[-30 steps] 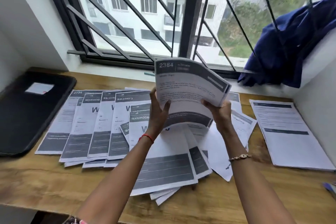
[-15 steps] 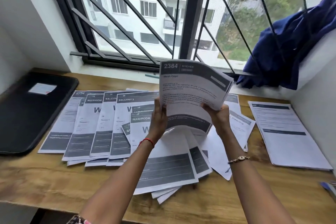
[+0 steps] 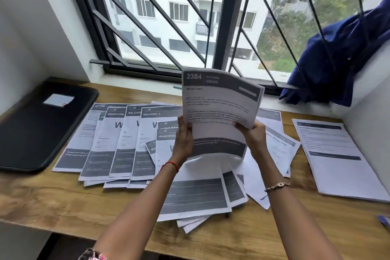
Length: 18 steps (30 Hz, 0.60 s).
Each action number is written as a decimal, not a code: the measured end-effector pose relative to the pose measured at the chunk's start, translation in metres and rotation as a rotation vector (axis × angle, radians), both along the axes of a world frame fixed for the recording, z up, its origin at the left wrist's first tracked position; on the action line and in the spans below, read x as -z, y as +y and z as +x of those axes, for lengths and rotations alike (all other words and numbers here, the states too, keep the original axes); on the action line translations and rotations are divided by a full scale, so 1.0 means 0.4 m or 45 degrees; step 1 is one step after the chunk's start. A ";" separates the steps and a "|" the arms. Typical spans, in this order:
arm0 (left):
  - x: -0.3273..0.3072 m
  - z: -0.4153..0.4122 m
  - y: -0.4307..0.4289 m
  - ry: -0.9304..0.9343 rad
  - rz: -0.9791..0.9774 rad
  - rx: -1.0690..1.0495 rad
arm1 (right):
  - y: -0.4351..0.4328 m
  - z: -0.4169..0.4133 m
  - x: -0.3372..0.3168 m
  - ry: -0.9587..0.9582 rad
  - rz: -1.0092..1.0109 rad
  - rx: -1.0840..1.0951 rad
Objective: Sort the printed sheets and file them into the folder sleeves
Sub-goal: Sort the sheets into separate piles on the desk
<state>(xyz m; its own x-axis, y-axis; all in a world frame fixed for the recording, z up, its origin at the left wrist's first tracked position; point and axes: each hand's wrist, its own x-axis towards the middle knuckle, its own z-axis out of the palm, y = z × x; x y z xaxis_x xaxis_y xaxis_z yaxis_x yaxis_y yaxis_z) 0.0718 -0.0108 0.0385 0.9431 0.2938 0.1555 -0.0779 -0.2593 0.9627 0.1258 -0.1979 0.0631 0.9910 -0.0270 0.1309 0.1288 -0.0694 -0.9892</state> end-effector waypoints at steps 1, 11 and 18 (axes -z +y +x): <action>0.006 -0.003 0.002 0.022 0.005 -0.002 | 0.002 0.000 0.009 0.011 -0.020 0.003; -0.009 0.010 0.021 -0.068 -0.023 -0.045 | 0.011 0.010 -0.005 -0.003 0.047 0.018; 0.040 -0.003 0.022 0.072 -0.140 -0.027 | 0.005 -0.006 0.044 0.090 -0.039 -0.023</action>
<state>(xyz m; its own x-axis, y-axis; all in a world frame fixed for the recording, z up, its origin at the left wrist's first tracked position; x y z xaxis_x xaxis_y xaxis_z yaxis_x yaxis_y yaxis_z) 0.0706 -0.0022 0.0227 0.9429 0.3261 0.0685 -0.0187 -0.1533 0.9880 0.1236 -0.1958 0.0455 0.9981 -0.0064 0.0611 0.0602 -0.0978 -0.9934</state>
